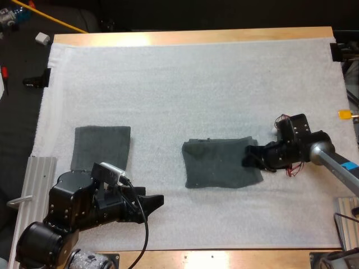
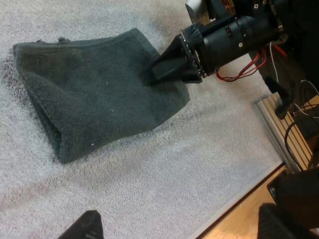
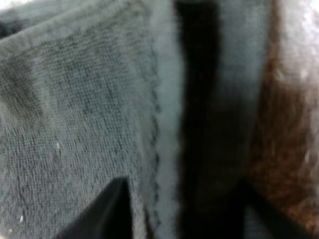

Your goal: Pick towel from pile, fold and stack

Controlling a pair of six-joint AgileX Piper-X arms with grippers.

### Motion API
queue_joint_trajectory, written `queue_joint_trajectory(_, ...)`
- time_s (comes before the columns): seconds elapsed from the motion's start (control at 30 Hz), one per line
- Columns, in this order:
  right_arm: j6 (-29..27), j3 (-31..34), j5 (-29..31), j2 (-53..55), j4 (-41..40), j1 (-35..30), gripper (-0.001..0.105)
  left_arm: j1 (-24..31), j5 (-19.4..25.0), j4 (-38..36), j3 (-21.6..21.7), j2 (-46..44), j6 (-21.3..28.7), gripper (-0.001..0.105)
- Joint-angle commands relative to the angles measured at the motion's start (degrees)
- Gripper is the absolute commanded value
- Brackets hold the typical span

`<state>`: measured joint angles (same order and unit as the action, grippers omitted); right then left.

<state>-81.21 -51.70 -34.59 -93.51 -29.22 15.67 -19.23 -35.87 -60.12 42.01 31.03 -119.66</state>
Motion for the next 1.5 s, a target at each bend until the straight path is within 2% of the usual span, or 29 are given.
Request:
queue_joint_trajectory(0.0,0.4,0.4,0.5,-0.3,-2.1,0.4,0.015,-0.1,-0.1,0.2,0.3,-0.1,-0.4,0.061)
queue_joint_trajectory(0.07,-0.2,0.3,2.9,0.5,-3.5,0.3,0.001,0.0,0.0,0.3,0.2,0.0,-0.5,0.061)
queue_joint_trajectory(0.2,-2.2,0.3,11.5,3.6,-7.0,0.2,0.001,0.0,-0.1,0.2,0.3,0.0,-0.5,0.061)
queue_joint_trajectory(0.33,-6.0,0.2,23.6,8.6,-11.9,0.4,0.001,0.0,-0.2,0.1,0.2,-0.2,-0.5,0.061)
queue_joint_trajectory(0.4,-4.6,0.1,18.3,7.8,-10.0,0.3,0.0,-0.1,-0.2,0.1,0.3,-0.3,-0.3,0.061)
queue_joint_trajectory(0.43,-5.9,0.1,23.4,9.4,-11.8,0.3,0.0,-0.1,-0.3,-0.1,0.3,-0.4,-0.4,0.061)
queue_joint_trajectory(0.6,-12.0,-0.5,40.1,15.1,-19.0,0.4,0.0,-0.1,-0.4,-0.1,0.3,-0.5,-0.4,0.061)
queue_joint_trajectory(0.7,-14.6,-1.6,46.5,17.2,-22.7,0.3,0.0,-0.1,-0.5,-0.1,0.3,-0.5,-0.3,0.061)
queue_joint_trajectory(0.77,-15.1,-2.5,47.9,17.9,-24.7,0.4,0.0,-0.1,-0.6,-0.2,0.2,-0.5,-0.3,0.061)
queue_joint_trajectory(0.87,-14.0,-3.6,45.7,17.9,-26.3,0.9,0.0,0.0,-0.6,-0.3,0.2,-0.5,-0.3,0.061)
queue_joint_trajectory(1.1,-5.8,-4.3,33.5,17.0,-26.1,4.8,0.0,0.0,-1.0,-0.6,0.1,-0.4,-0.4,0.062)
queue_joint_trajectory(1.17,-2.9,-4.2,31.5,16.4,-24.7,7.4,0.0,0.0,-1.1,-0.6,0.1,-0.4,-0.4,0.062)
queue_joint_trajectory(1.23,-4.2,-4.2,32.0,16.6,-25.1,6.1,0.0,0.0,-0.4,-0.3,0.3,-0.3,-0.3,0.061)
queue_joint_trajectory(1.3,-1.6,-4.3,28.6,15.7,-23.6,7.6,0.001,0.0,-0.3,-0.3,0.4,-0.2,-0.3,0.061)
queue_joint_trajectory(1.47,4.6,-4.3,25.4,12.3,-18.7,12.1,0.001,0.0,-0.4,-0.5,0.3,-0.2,-0.3,0.061)
